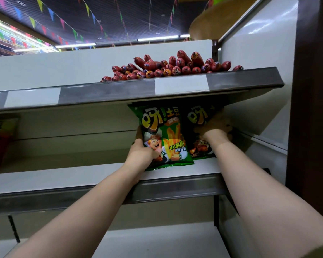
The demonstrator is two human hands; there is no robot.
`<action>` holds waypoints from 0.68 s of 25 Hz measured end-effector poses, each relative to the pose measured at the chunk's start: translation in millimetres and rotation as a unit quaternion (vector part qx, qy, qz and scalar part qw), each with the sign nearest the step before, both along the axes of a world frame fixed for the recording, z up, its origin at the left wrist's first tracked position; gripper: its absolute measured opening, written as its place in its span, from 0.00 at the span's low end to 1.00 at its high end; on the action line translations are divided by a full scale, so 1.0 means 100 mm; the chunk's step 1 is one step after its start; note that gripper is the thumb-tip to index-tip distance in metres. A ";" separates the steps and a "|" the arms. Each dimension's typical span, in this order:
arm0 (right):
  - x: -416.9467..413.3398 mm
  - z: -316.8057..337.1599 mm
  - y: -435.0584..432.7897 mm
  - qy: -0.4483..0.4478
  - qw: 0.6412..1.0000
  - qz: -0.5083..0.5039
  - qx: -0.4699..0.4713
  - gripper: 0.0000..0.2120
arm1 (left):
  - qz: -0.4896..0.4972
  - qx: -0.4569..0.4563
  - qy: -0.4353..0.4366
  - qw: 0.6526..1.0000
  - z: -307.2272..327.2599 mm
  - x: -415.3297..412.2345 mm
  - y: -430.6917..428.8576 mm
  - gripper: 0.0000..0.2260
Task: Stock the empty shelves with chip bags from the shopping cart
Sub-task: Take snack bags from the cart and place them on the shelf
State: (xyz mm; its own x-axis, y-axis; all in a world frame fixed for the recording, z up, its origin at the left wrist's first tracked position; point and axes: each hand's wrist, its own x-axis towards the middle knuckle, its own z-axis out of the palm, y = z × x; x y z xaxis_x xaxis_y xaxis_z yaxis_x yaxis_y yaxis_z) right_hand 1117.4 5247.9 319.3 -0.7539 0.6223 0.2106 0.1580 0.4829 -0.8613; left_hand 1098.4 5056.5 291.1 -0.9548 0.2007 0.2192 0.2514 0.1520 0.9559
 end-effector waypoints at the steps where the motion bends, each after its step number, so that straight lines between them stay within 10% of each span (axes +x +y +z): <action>1: 0.06 0.01 -0.02 0.005 1.000 -0.002 0.008 0.35 | 0.004 -0.006 -0.004 1.000 0.02 0.01 0.02 0.28; 8: 0.31 0.15 -0.24 0.033 0.983 -0.105 0.145 0.47 | -0.011 0.025 -0.041 0.999 0.07 0.13 -0.03 0.29; 12: 0.49 0.09 -0.57 0.166 0.964 -0.062 0.200 0.22 | 0.064 0.017 0.065 0.996 0.04 0.22 -0.05 0.34; 17: 0.52 -0.04 -1.16 0.357 0.911 0.056 0.197 0.18 | 0.151 0.046 0.197 0.968 -0.06 0.53 -0.27 0.20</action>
State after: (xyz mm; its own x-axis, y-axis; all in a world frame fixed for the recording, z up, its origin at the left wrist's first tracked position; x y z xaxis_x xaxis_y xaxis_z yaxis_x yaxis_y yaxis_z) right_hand 1169.0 5132.0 315.2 -0.3920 0.3199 0.8625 -0.4444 0.7551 -0.4820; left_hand 1151.2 5030.0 285.5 -0.8055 -0.1114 0.5820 0.5569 0.1935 0.8077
